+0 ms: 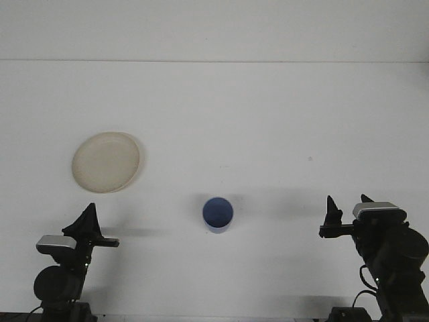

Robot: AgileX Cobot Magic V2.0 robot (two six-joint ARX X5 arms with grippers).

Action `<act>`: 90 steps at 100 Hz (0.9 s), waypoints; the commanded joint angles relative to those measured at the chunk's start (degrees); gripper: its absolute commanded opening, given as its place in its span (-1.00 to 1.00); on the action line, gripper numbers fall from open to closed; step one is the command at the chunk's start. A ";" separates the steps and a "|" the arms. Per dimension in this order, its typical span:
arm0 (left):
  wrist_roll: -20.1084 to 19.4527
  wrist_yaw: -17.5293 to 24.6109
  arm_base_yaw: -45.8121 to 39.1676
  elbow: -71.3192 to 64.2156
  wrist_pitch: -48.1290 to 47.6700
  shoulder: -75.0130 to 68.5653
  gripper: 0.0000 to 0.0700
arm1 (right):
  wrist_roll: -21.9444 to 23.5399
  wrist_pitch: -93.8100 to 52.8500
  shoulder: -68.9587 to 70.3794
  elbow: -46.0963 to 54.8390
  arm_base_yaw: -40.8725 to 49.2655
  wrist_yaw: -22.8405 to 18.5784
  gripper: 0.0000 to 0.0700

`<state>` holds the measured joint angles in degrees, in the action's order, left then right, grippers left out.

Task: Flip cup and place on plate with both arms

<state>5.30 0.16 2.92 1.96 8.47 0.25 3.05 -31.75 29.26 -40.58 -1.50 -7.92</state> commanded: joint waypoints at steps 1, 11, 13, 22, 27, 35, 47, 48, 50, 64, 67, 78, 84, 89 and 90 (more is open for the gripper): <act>-0.04 0.09 0.15 -1.11 0.61 -0.07 -0.97 | -1.36 2.75 -0.59 1.79 0.09 -0.09 0.54; -0.04 0.09 0.15 -1.11 0.61 -0.07 -0.97 | -1.79 4.63 -0.85 4.33 0.09 0.61 0.54; -0.04 0.07 0.15 -1.11 0.61 -0.07 -0.97 | -1.79 5.07 -0.74 4.66 0.09 0.55 0.54; -0.04 0.09 0.15 -1.11 0.61 -0.07 -0.97 | -1.81 6.45 -0.68 4.74 0.09 0.42 0.54; -0.04 0.09 0.15 -1.11 0.59 -0.07 -0.97 | -1.84 7.39 -0.72 4.74 0.09 0.42 0.54; -0.04 0.07 0.15 -1.11 0.61 -0.07 -0.97 | -1.84 8.00 -0.83 4.72 0.09 0.44 0.54; -0.04 0.07 0.15 -1.11 0.59 -0.07 -0.97 | -1.81 7.89 -0.81 4.72 0.02 0.46 0.54; -0.04 0.07 0.15 -1.11 0.59 -0.07 -0.97 | -1.81 7.91 -0.81 4.72 0.02 0.46 0.54; -0.04 0.07 0.15 -1.11 0.61 -0.07 -0.97 | -1.81 7.91 -0.81 4.72 0.02 0.46 0.54; -0.04 0.07 0.15 -1.11 0.61 -0.07 -0.97 | -1.81 7.98 -0.81 4.72 0.02 0.44 0.54; -0.04 0.09 0.15 -1.11 0.59 -0.07 -0.97 | -1.81 7.98 -0.81 4.72 0.02 0.46 0.54; -0.04 0.09 0.15 -1.11 0.61 -0.07 -0.97 | -1.79 8.15 -0.81 4.72 0.02 0.46 0.54; -0.07 0.09 0.15 -1.11 0.61 -0.07 -0.97 | -1.79 8.20 -0.81 4.72 0.02 0.46 0.54; -0.07 0.07 0.15 -1.11 0.61 -0.07 -0.97 | -1.79 8.20 -0.81 4.72 0.02 0.46 0.54; -0.07 0.09 0.15 -1.11 0.61 -0.07 -0.97 | -1.79 8.20 -0.81 4.72 0.02 0.46 0.54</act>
<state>5.32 0.16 2.92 1.96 8.47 0.25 1.74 -24.18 28.27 -35.27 -1.50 -7.46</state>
